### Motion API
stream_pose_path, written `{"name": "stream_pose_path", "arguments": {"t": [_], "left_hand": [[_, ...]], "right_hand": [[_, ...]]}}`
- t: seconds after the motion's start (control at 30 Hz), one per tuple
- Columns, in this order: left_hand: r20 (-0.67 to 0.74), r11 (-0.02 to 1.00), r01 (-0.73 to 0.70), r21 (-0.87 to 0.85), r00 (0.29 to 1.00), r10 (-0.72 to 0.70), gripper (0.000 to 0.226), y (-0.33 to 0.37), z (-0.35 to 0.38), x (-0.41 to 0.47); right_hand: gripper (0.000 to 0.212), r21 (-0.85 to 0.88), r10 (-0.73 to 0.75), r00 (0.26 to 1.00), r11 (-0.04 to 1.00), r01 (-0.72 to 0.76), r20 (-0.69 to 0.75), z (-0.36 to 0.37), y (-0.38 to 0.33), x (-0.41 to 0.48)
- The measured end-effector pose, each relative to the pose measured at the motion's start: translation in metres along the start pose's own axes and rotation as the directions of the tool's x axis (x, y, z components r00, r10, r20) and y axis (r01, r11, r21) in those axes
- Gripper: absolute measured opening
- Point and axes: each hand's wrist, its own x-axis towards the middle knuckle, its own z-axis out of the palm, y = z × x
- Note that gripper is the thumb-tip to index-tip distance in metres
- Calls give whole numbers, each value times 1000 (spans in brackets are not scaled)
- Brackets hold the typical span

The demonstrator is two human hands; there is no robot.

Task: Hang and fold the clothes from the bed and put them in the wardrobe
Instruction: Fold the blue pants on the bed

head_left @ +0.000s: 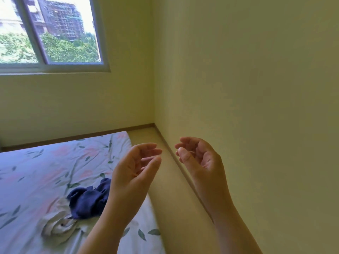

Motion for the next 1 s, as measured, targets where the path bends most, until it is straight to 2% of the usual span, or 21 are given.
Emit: {"name": "stream_pose_path", "arguments": {"t": [0.2, 0.4, 0.53, 1.0], "left_hand": [[-77, 998, 8, 54, 997, -3, 22, -11, 4, -9], [-28, 997, 37, 73, 999, -35, 23, -26, 18, -16], [-61, 996, 54, 77, 997, -49, 23, -37, 38, -1], [-200, 987, 73, 146, 979, -43, 21, -95, 201, 117]], "right_hand": [[17, -12, -12, 992, 1000, 13, 125, -7, 16, -1], [17, -25, 21, 994, 1000, -18, 112, -23, 28, -3], [17, -36, 33, 989, 999, -28, 147, -39, 44, 18], [17, -74, 76, 938, 996, -54, 339, -164, 121, 189]]}}
